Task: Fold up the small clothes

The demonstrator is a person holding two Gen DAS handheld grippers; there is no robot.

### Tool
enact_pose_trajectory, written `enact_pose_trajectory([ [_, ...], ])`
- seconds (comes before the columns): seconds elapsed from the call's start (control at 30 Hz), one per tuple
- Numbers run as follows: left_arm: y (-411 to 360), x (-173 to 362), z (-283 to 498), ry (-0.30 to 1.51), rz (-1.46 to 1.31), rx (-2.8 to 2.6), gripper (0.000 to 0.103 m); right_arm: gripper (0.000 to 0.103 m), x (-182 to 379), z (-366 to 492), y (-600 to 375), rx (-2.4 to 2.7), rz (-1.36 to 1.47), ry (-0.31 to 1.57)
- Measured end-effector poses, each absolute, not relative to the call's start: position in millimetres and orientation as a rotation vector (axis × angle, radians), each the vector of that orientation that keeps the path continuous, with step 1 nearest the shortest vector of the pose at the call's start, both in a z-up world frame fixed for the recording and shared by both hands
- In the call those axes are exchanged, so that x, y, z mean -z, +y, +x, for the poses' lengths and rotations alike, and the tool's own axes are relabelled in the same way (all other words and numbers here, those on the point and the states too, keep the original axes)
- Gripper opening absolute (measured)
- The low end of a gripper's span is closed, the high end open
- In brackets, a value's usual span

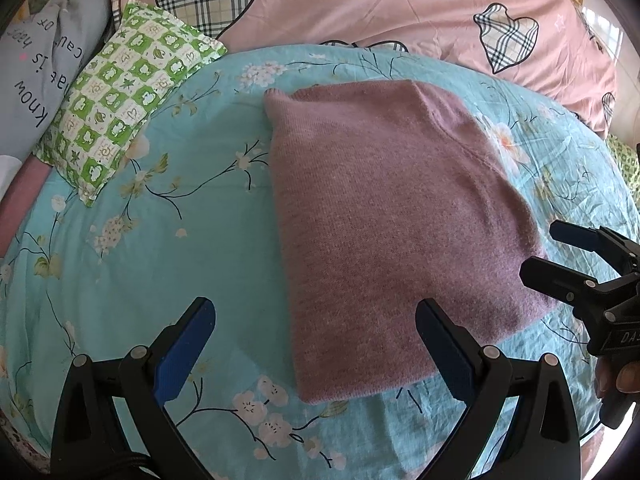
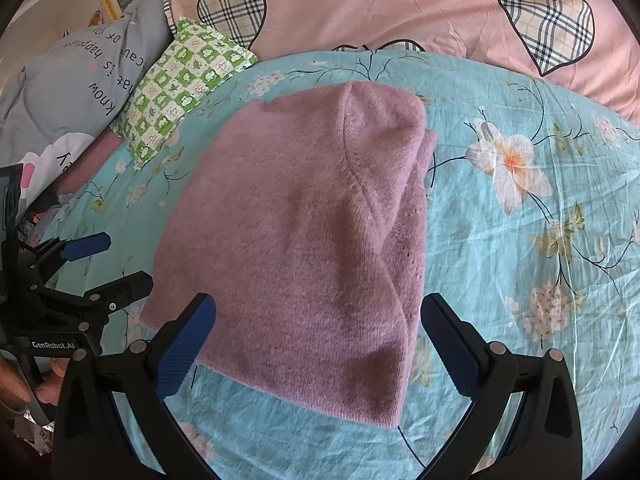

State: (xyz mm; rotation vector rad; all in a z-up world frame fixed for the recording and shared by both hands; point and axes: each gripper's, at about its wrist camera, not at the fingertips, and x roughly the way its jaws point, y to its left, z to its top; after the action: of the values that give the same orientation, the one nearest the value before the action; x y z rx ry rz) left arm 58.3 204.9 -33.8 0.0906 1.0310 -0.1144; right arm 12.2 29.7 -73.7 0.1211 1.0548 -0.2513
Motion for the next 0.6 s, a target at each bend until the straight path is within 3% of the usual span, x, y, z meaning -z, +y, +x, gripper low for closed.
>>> enact_pose_trajectory([
  [0.6, 201.7, 33.6, 59.1, 1.033, 0.093, 0.125, 0.101, 0.102, 73.5, 11.2, 27.2, 0.254, 0.136, 1.051],
])
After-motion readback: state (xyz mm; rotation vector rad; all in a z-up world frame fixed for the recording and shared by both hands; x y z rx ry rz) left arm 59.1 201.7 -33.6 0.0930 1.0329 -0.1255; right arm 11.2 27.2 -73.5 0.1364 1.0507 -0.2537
